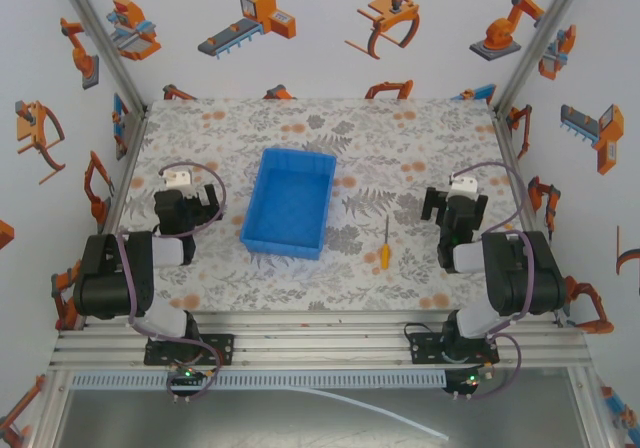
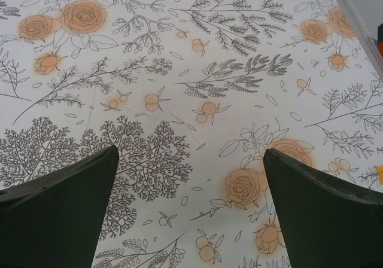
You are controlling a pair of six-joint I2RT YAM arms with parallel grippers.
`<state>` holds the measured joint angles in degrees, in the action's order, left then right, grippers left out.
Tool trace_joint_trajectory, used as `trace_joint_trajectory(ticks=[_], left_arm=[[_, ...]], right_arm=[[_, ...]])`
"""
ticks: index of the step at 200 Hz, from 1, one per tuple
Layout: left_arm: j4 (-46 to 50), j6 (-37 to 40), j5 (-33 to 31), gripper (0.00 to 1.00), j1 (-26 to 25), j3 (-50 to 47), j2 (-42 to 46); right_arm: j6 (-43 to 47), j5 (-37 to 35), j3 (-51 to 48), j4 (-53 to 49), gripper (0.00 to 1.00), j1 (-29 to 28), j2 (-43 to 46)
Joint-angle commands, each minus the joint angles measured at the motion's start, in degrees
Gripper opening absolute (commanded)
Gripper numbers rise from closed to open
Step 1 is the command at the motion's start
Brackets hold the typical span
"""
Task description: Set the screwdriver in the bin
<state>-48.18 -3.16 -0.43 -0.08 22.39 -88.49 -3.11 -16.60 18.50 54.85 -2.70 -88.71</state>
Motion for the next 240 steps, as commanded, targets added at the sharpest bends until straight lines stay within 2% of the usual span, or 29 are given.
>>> trace_joint_trajectory(ticks=[1,18,38,54,76,90,111,132,145,163,174,184,206,223,240], left_arm=[[1.49,0.80,3.05,0.97,0.77,1.48,0.44],[3.65,1.11,3.73,0.97,0.69,2.28,1.57],[11.48,0.98,3.59,0.97,0.95,4.95,4.63],[20.79,2.43,5.19,0.97,0.96,8.48,7.82],[39.15,6.09,9.70,0.98,0.93,15.86,12.34],[46.63,6.62,10.92,0.98,1.04,18.95,15.06],[56.09,7.21,12.42,0.97,0.97,23.18,18.96],[64.08,7.14,13.30,0.97,0.91,27.13,21.05],[67.87,7.03,13.21,0.97,0.87,29.32,21.60],[73.24,8.04,13.68,0.97,0.87,32.29,21.76],[76.73,9.52,14.90,0.97,0.87,34.05,21.62],[78.63,9.74,15.54,0.97,0.87,34.88,21.74],[79.60,9.30,16.07,0.97,0.82,35.31,22.60],[80.57,8.45,15.77,0.97,0.60,36.44,22.16],[81.85,7.37,15.39,0.97,0.60,37.82,21.33]], right_arm=[[-1.86,-1.59,1.60,-0.45,0.99,0.98,0.01],[-2.06,-2.05,1.71,-0.80,0.99,1.07,0.10],[-1.76,-1.36,1.65,-2.07,0.99,1.08,1.78],[-1.63,-1.15,0.61,-0.38,0.99,1.07,2.13],[-1.44,-0.82,0.30,0.14,0.99,1.07,2.22],[-0.83,0.32,0.75,-1.52,0.99,1.12,3.30],[-1.64,-2.02,7.94,-21.01,0.99,0.85,11.51],[-2.68,-4.90,12.33,-29.71,0.99,0.72,16.53],[-7.43,-6.82,16.21,-39.25,0.99,0.76,19.40],[-17.22,-6.03,22.43,-54.61,0.99,0.30,23.19],[-23.34,-2.37,26.26,-64.33,0.99,0.24,26.29],[-24.31,5.19,27.62,-69.24,0.99,0.24,29.52],[-25.66,19.00,18.38,-63.32,0.99,0.35,37.63],[-28.87,23.19,17.70,-68.67,0.99,-0.19,38.63],[-29.29,21.05,18.98,-76.25,0.99,-5.03,39.63]])
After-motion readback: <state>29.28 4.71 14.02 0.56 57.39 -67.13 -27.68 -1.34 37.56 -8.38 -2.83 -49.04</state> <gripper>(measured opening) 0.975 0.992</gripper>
